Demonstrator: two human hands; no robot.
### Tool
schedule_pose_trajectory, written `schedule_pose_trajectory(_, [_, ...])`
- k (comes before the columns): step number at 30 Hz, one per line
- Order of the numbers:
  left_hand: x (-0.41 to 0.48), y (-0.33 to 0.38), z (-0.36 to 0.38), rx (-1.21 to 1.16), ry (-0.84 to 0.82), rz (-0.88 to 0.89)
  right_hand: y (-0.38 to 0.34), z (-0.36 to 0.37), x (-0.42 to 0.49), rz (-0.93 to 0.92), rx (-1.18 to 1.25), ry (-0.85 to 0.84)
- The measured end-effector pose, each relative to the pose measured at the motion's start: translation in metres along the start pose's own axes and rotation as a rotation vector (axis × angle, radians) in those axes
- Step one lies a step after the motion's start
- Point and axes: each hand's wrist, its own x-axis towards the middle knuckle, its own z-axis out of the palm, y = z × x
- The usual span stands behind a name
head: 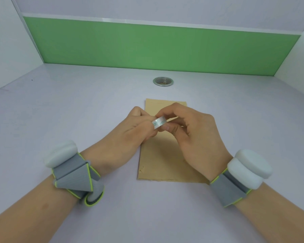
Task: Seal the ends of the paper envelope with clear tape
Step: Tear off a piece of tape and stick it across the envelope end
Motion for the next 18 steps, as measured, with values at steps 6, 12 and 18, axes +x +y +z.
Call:
schedule_pose_trajectory(6, [0.0003, -0.0004, 0.0017, -0.192, 0.032, -0.057, -0.002, -0.0013, -0.0006, 0.001, -0.006, 0.004])
schedule_pose_trajectory(12, [0.0005, 0.005, 0.0044, -0.221, 0.113, -0.137, -0.0023, -0.0001, -0.0009, -0.005, -0.008, -0.002])
schedule_pose_trajectory(18, [-0.0009, 0.0065, 0.0052, -0.205, 0.134, -0.157, -0.0014, 0.0001, -0.0008, -0.007, -0.007, 0.002])
